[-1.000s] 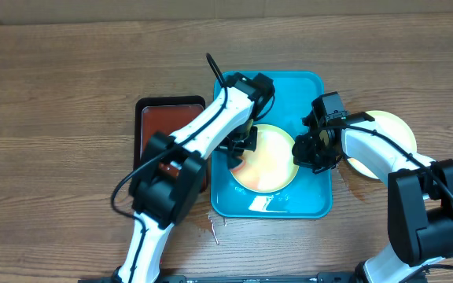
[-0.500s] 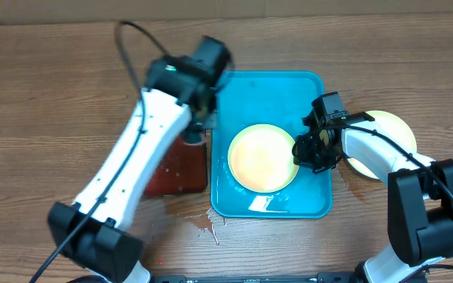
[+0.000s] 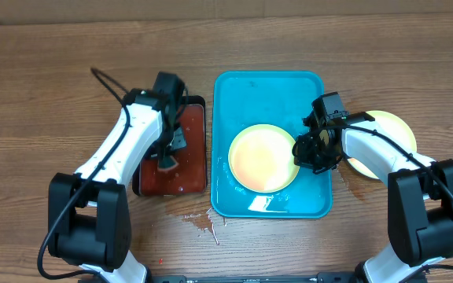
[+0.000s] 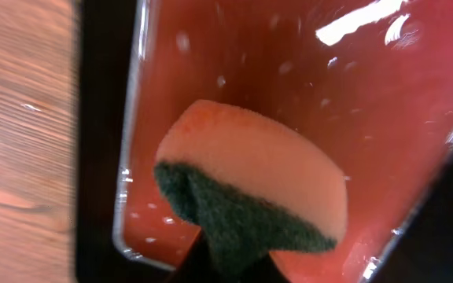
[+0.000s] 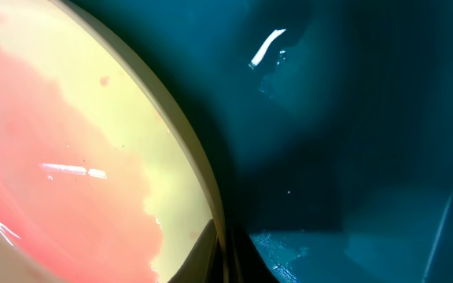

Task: Clean dirty plates on tray and stack at the side
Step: 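Return the sponge to the red liquid tray and release it, then lift the yellow plate with the right gripper and tilt it over the tray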

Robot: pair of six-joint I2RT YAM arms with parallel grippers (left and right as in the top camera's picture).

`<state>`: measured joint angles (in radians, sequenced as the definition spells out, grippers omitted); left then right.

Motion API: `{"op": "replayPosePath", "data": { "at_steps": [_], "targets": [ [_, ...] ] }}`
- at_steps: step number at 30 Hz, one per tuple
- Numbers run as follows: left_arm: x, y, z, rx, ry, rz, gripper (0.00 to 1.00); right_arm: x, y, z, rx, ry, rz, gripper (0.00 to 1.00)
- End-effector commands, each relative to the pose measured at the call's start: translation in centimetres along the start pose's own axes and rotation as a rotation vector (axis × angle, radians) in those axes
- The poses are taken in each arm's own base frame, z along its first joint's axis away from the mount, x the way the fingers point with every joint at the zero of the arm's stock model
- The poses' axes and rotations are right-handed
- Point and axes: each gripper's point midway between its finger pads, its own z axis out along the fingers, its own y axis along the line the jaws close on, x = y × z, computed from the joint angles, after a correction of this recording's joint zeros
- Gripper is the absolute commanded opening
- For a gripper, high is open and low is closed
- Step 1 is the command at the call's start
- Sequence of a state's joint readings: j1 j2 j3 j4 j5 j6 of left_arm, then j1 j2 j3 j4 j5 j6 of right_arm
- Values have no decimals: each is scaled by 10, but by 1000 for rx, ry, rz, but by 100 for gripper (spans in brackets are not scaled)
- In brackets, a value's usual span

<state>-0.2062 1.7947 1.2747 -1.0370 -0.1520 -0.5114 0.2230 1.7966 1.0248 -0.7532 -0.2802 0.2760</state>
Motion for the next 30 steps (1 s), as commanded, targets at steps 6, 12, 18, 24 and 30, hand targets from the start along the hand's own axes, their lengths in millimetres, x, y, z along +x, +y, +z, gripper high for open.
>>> {"op": "replayPosePath", "data": {
  "at_steps": [6,12,18,24,30],
  "targets": [
    [-5,0,-15,160,28,-30,52,-2,-12,-2,57,-6,11,4],
    [-14,22,-68,224,-76,-86,64,-15,1,-45,107,-59,-17,4],
    [-20,57,-142,311,-246,-174,98,-36,47,-110,225,-211,-215,4],
    [-17,83,-205,415,-409,-248,100,-47,117,-147,296,-404,-434,4],
    [-1,92,-232,447,-493,-256,100,-42,196,-141,237,-580,-585,4]
  ]
}}
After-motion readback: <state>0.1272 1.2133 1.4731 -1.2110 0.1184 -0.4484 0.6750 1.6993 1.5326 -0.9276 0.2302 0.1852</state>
